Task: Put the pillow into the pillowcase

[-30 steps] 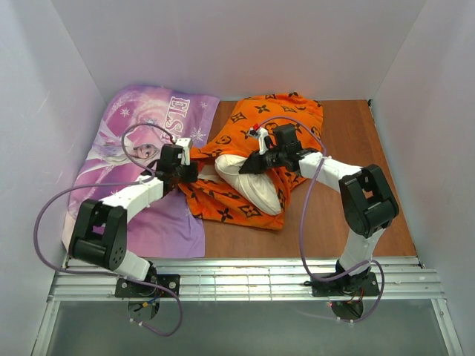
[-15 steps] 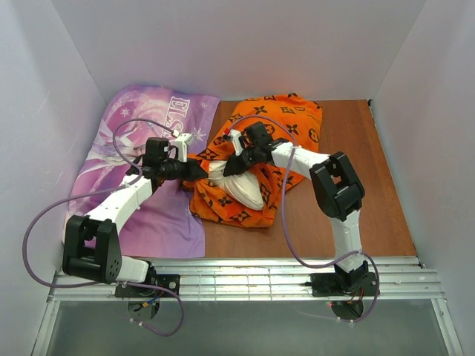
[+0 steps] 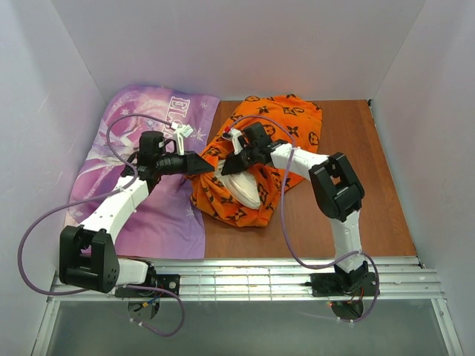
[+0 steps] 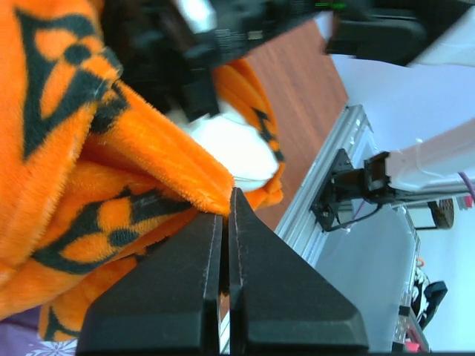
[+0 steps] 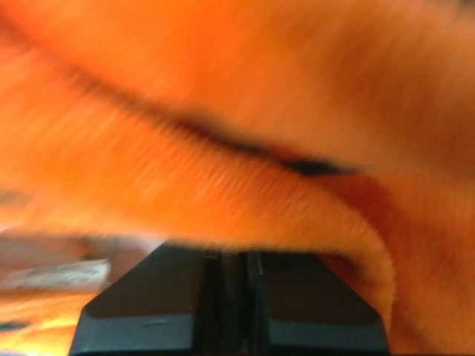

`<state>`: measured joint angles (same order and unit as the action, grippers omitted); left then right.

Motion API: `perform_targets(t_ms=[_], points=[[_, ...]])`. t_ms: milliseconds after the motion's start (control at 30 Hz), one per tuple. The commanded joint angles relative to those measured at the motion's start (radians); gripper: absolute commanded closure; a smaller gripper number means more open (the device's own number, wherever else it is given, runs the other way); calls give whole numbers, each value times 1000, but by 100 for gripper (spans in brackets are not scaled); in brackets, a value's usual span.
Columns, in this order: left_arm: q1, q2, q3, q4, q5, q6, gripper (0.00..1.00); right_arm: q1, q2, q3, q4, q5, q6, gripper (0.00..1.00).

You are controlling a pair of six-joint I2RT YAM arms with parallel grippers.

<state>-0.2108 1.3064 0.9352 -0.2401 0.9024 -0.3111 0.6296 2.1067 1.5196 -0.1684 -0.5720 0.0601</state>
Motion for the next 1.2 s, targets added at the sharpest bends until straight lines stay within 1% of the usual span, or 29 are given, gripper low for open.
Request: perform_targets(t_ms=[0, 33, 67, 100, 133, 167, 200, 267, 300, 333, 400, 433, 467, 500, 533, 567, 600, 667, 733, 800, 833, 900, 1000, 1133, 1167], points=[[-4, 7, -15, 48, -35, -36, 100, -27, -67, -73, -91, 6, 7, 79], [-4, 49, -13, 33, -95, -13, 99, -27, -100, -87, -118, -8, 6, 70], [-4, 77, -12, 32, -159, -5, 95, -28, -164, -93, -129, -29, 0, 57], [-4, 103, -4, 35, -186, 0, 93, -27, -194, -96, -147, -37, -14, 52], [-4, 123, 0, 45, -204, -5, 92, -25, -220, -96, -204, -35, -40, 49], [-4, 157, -2, 94, -203, -41, 92, -27, -243, -87, -235, -31, -51, 45], [-4, 169, -1, 108, -195, -48, 91, -28, -279, -82, -274, -28, -57, 41], [-4, 200, -2, 149, -180, -80, 84, -27, -315, -90, -363, -6, -126, 41], [-4, 211, 2, 150, -175, -80, 72, -27, -356, -104, -379, 7, -141, 41], [-4, 214, 10, 142, -168, -76, 67, -27, -379, -119, -391, 50, -157, 41], [-2, 192, 17, 114, -155, -27, 59, -28, -431, -170, -431, 83, -213, 41], [-2, 173, 17, 105, -148, -7, 52, -27, -444, -188, -447, 98, -229, 41], [-1, 119, 13, 85, -139, 56, 48, -25, -467, -220, -466, 119, -259, 40], [-1, 93, 13, 67, -132, 94, 44, -24, -478, -240, -474, 126, -279, 32], [-1, 61, 11, 49, -103, 136, 39, -21, -487, -260, -474, 144, -296, 30], [-2, 35, 10, 1, -91, 191, 38, -8, -507, -277, -473, 182, -316, 29], [-2, -19, 5, -20, -82, 276, 38, -1, -510, -304, -467, 201, -350, 28], [-4, -65, -13, -63, -76, 352, 37, 19, -504, -318, -453, 257, -370, 27], [-4, -117, -42, -79, -82, 412, 36, 35, -490, -332, -422, 300, -394, 21], [-4, -143, -67, -97, -89, 443, 36, 62, -458, -335, -413, 343, -414, 5], [-4, -162, -72, -97, -98, 451, 36, 71, -450, -344, -398, 375, -428, 2], [-4, -173, -76, -97, -118, 457, 35, 100, -433, -361, -378, 397, -447, 1], [-4, -193, -76, -91, -112, 460, 34, 142, -429, -384, -364, 423, -488, 1], [-4, -234, -105, -64, -68, 501, 34, 173, -387, -410, -312, 538, -516, 2], [-6, -260, -116, -56, -59, 535, 34, 173, -337, -400, -303, 558, -520, 17]])
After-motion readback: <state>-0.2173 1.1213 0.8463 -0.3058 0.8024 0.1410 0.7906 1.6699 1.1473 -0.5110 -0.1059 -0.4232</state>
